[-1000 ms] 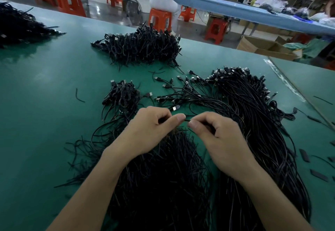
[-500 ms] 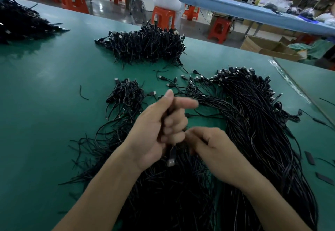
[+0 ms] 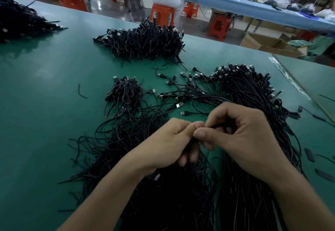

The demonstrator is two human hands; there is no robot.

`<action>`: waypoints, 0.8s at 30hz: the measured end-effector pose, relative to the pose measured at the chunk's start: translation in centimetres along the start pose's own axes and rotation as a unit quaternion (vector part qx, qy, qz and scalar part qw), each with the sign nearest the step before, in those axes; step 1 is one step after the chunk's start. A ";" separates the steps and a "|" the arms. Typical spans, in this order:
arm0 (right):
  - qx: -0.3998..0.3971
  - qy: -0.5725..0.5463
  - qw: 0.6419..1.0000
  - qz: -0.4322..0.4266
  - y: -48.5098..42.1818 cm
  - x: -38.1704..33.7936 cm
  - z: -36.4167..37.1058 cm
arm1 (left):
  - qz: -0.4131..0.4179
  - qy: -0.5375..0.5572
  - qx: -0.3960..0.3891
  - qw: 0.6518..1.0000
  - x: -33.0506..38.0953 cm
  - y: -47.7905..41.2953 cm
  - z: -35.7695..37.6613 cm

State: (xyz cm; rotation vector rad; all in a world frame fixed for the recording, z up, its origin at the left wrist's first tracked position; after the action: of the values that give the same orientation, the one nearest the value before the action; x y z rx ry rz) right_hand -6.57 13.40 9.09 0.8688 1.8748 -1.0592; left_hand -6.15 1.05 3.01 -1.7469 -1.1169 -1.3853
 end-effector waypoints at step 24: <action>-0.101 0.079 0.986 0.106 1.6 1.9 2.6 | 0.086 0.001 0.212 0.973 0.2 0.0 -3.3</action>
State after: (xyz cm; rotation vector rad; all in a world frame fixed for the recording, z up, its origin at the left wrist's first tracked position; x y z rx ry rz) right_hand -5.29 12.07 6.05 1.0302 1.9296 -0.6755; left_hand -7.56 -1.71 4.03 -1.4892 -1.1326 -0.9584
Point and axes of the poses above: each hand's wrist, its own y-axis away from the middle knuckle, its own z-axis out of the palm, x = y × z, the point moved 6 cm from there along -y, towards the middle knuckle, and after that the axes turned 12 degrees about -y, right-handed, at the moved point
